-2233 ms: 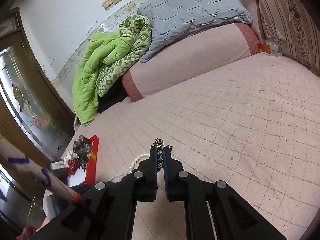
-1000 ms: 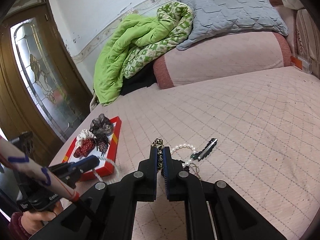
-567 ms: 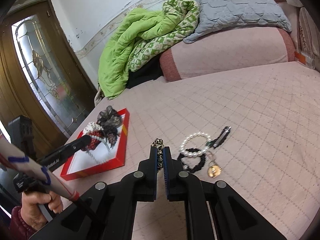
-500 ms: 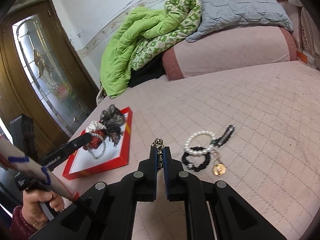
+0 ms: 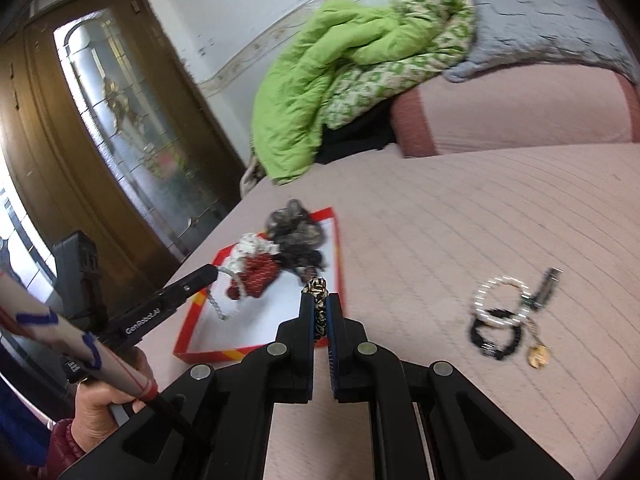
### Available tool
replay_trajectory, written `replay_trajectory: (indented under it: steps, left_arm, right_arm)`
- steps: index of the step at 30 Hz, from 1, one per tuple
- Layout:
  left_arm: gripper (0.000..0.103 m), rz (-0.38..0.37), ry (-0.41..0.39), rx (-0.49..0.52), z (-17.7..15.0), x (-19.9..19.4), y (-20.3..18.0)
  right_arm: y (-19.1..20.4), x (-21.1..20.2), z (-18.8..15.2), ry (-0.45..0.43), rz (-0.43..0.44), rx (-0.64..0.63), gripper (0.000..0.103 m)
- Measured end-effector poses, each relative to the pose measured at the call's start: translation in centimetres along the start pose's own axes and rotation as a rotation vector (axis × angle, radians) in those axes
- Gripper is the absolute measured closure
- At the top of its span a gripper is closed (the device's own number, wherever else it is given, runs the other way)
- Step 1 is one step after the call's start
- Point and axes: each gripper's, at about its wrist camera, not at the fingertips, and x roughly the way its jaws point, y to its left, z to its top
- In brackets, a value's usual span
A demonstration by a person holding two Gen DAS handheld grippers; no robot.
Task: Organize jewelry
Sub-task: 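Carry the hair tie and bead bracelet over the red box lid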
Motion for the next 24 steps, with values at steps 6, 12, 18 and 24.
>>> replay_trajectory:
  steps: [6, 12, 18, 24]
  left_arm:
    - [0.098, 0.066, -0.006, -0.041, 0.3, -0.5, 3.6]
    - [0.098, 0.117, 0.012, -0.101, 0.3, -0.1, 7.0]
    - [0.098, 0.141, 0.027, -0.13, 0.6, 0.6, 8.8]
    - [0.098, 0.165, 0.045, -0.144, 0.8, 1.6, 9.9]
  right_arm:
    - [3.0, 3.1, 0.4, 0.036, 0.039, -0.04, 0.096]
    - [5.2, 6.2, 0.7, 0.071, 0.063, -0.061, 0.096]
    - [6.8, 8.8, 1.1, 0.098, 0.071, -0.086, 0.096]
    - [7.8, 11.2, 1.3, 0.12, 0.059, -0.105, 0.096]
